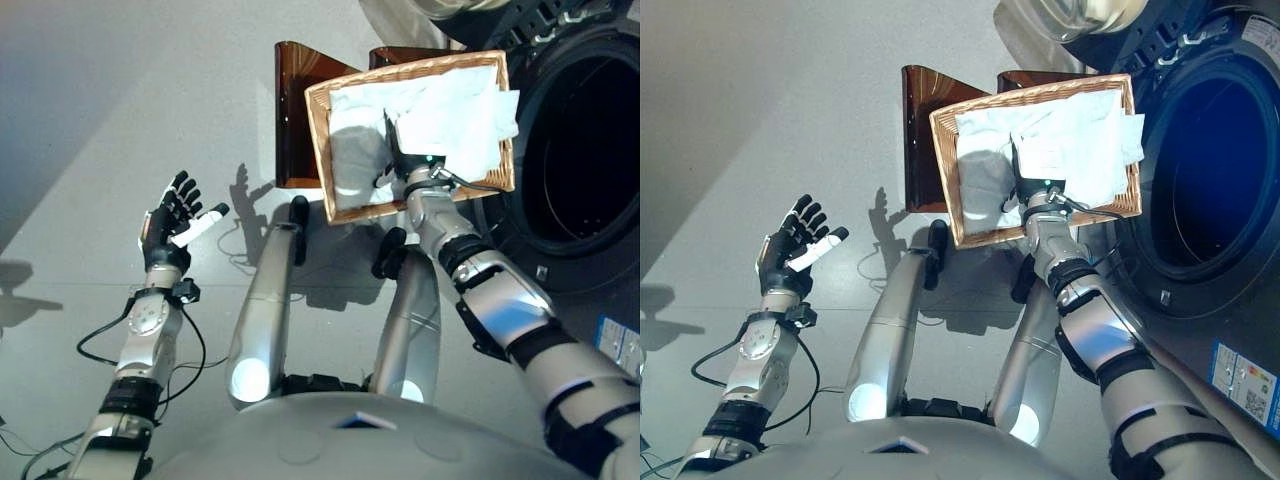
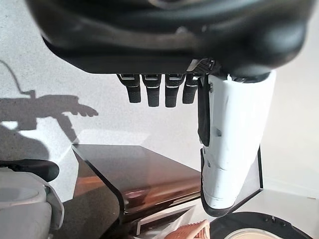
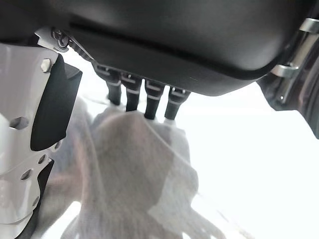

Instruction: Pick up the clothes and place them into the washing machine

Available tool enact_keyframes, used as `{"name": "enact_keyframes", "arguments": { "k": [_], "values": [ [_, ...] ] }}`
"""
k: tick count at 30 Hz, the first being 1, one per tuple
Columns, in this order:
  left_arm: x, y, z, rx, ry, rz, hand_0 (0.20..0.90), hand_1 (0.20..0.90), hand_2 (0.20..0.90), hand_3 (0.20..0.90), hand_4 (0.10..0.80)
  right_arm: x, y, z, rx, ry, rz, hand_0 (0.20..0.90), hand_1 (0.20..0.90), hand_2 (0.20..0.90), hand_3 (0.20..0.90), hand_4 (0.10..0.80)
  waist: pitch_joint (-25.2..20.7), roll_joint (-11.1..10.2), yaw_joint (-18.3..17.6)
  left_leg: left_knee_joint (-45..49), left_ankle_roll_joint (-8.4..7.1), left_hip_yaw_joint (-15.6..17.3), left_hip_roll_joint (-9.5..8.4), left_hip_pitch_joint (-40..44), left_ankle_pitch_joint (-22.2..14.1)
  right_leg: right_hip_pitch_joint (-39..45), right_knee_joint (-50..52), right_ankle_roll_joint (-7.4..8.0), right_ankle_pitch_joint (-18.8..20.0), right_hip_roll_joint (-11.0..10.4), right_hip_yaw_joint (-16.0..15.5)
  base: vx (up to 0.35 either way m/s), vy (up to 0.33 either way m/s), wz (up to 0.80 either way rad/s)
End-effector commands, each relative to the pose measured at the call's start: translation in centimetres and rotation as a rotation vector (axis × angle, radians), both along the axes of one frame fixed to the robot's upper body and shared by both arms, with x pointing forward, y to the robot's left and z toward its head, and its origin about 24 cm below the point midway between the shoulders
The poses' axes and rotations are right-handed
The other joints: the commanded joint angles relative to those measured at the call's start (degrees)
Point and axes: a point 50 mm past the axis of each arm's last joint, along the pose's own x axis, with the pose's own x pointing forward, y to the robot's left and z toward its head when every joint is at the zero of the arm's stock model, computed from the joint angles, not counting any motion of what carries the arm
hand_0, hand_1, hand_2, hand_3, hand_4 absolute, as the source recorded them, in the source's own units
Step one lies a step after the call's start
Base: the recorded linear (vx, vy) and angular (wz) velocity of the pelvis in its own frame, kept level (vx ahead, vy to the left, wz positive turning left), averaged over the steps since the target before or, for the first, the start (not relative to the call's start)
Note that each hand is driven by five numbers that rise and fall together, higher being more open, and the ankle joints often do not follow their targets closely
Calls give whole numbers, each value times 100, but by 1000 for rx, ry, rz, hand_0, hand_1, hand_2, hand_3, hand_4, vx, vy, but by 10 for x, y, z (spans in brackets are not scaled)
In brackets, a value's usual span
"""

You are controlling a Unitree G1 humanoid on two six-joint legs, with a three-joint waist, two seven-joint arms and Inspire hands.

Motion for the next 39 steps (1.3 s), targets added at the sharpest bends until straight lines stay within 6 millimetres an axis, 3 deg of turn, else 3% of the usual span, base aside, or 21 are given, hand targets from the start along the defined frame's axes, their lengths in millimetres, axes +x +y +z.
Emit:
{"name": "enact_keyframes", "arguments": {
  "k": [1,7,8,9,10,11,29,39],
  "values": [
    [-3,20,33,65,-165,48,900,900,900,900,800,8,11,14,-34,-47,52,900,900,900,900,800,-205,81,131,192,-60,118,-55,-77,-512,-311,-185,-73,398,40,126,0,0,0],
    [-5,21,37,65,-178,48,900,900,900,900,800,10,4,18,-72,-47,35,900,900,900,900,800,-248,90,131,348,-64,107,-42,-212,-579,-451,-15,-110,287,22,134,0,0,0],
    [-6,21,36,66,-176,48,900,900,900,900,800,10,3,18,-82,-42,31,796,796,796,796,725,-250,89,133,338,-65,107,-37,-212,-576,-455,-14,-109,285,18,130,0,0,0],
    [-6,21,36,66,-176,48,900,900,900,900,800,10,3,18,-82,-42,31,647,647,647,647,620,-251,89,133,337,-65,107,-38,-212,-576,-455,-15,-109,285,18,130,0,0,0],
    [-6,22,36,68,-172,48,900,900,900,900,800,10,3,17,-92,-35,31,376,376,376,376,425,-258,88,135,321,-64,107,-36,-205,-578,-453,-21,-107,284,19,127,0,0,0],
    [-6,22,36,69,-171,48,900,900,900,900,800,10,2,17,-99,-32,31,200,200,200,200,300,-258,89,134,311,-65,108,-40,-206,-573,-452,-27,-110,285,19,121,0,0,0],
    [-4,25,33,88,-154,51,900,900,900,900,800,9,-4,14,-98,-21,3,200,200,200,200,300,-351,61,90,110,-51,113,-59,-171,-485,-480,-134,-86,367,39,122,0,0,0],
    [-7,33,32,114,-151,94,900,900,900,900,800,-10,-48,14,136,-150,-109,200,200,200,200,300,-403,4,-68,-479,-43,173,-27,210,-305,-134,-619,-16,598,61,107,0,0,0]
  ]
}}
